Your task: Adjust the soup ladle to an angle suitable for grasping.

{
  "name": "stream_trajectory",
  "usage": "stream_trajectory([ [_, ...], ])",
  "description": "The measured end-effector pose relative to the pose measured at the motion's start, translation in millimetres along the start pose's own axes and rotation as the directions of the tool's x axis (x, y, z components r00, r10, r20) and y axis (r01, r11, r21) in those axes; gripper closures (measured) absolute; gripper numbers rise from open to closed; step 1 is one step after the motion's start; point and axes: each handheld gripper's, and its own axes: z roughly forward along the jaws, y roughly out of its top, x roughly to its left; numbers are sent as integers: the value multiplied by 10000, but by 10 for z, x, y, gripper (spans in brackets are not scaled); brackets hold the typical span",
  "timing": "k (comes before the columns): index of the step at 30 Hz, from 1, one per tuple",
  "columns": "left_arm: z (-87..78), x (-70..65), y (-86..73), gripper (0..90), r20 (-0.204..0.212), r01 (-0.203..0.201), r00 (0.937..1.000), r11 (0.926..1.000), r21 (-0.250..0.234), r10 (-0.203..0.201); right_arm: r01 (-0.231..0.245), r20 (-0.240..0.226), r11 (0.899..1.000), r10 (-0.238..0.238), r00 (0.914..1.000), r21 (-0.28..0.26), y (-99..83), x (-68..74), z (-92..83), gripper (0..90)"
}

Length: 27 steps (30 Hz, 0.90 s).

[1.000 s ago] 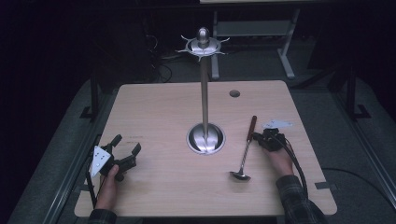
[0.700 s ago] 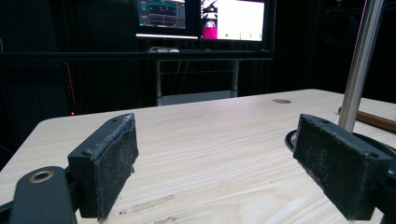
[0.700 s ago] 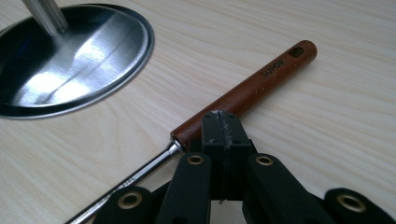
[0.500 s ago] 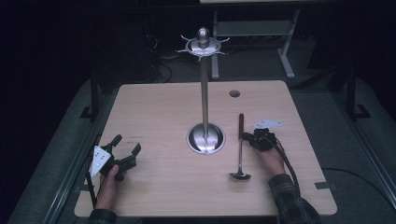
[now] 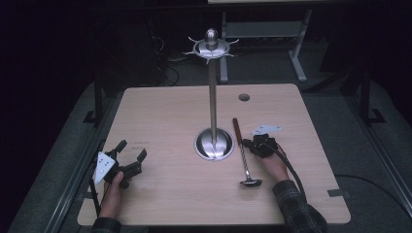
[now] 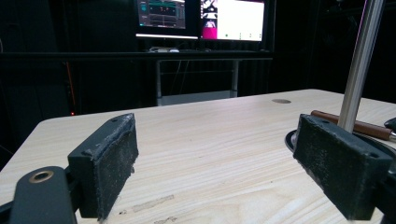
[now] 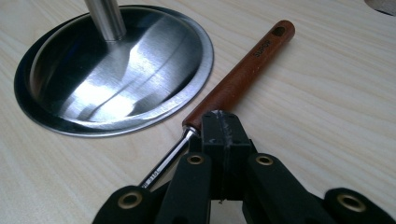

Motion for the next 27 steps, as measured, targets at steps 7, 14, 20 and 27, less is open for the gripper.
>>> stream_trajectory([
  [7, 0, 0, 0, 131, 1, -3, 10000, 10000, 3, 3, 27, -133, 10000, -27, 9999, 19, 5, 24, 7, 897],
  [14, 0, 1, 0, 131, -1, 7, 10000, 10000, -13, -7, -39, -377, 9999, 32, 9993, -168, 7, 25, -122, 897],
  [20, 0, -1, 0, 131, -18, 2, 10000, 10000, -4, -2, -71, -913, 9990, 110, 9958, 431, 82, 145, -415, 897],
  [27, 0, -1, 0, 131, -37, 47, 10000, 10000, 8, -47, -142, -1766, 9783, 516, 9829, 2066, 135, 311, -576, 898],
])
